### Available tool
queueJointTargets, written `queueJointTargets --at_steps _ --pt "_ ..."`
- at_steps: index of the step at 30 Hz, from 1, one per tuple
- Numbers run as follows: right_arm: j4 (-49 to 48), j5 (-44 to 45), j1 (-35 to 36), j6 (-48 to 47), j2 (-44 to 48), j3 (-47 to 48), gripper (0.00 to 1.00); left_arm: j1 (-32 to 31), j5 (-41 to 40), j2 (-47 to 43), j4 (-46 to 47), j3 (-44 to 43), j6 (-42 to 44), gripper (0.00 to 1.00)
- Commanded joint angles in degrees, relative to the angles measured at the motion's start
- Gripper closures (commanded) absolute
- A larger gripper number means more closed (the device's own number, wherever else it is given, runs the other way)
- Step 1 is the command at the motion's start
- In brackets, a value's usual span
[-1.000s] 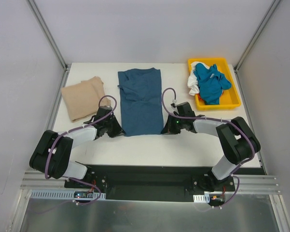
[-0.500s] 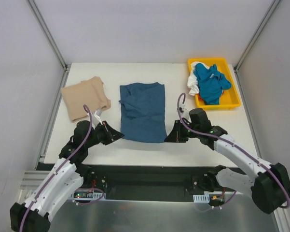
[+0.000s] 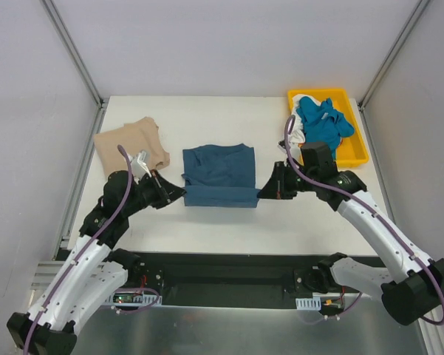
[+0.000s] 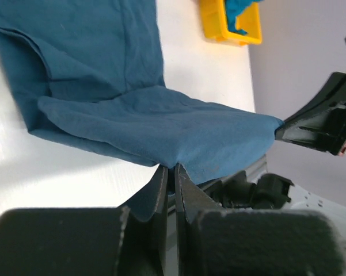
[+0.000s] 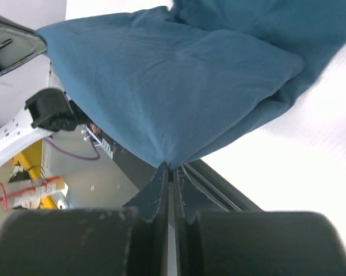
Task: Fold and stack the t-shirts
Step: Fold the long partially folded tshirt into a neat square
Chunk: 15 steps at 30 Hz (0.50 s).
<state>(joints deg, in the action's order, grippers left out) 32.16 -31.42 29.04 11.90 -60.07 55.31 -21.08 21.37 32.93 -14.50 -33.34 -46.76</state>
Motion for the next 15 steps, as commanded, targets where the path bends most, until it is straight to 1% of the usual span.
queueJointTargets --at_steps 1,2,5,10,15 --pt "0.4 1.8 -2.7 -0.8 -4.8 5.9 0.99 -0.5 -8.9 8.0 0.5 -7.1 4.6 1.00" --pt "0.2 1.8 -3.2 -1.0 -5.9 7.0 0.99 -0.5 -9.4 11.5 0.6 -8.1 4.8 1.00" --pt "-1.0 1.9 -4.4 -1.2 -10.8 11.3 0.99 -0.5 -11.4 17.7 1.4 -12.0 6.0 1.00" --pt "-4.0 -0.5 -7.0 0.2 -18.6 16.8 0.99 -0.4 -18.9 25.0 2.5 -18.2 8.4 1.00" --pt "-5.3 -1.5 -8.5 0.4 -25.9 23.4 0.99 0.2 -20.8 34.2 3.0 -24.6 10.2 1.00"
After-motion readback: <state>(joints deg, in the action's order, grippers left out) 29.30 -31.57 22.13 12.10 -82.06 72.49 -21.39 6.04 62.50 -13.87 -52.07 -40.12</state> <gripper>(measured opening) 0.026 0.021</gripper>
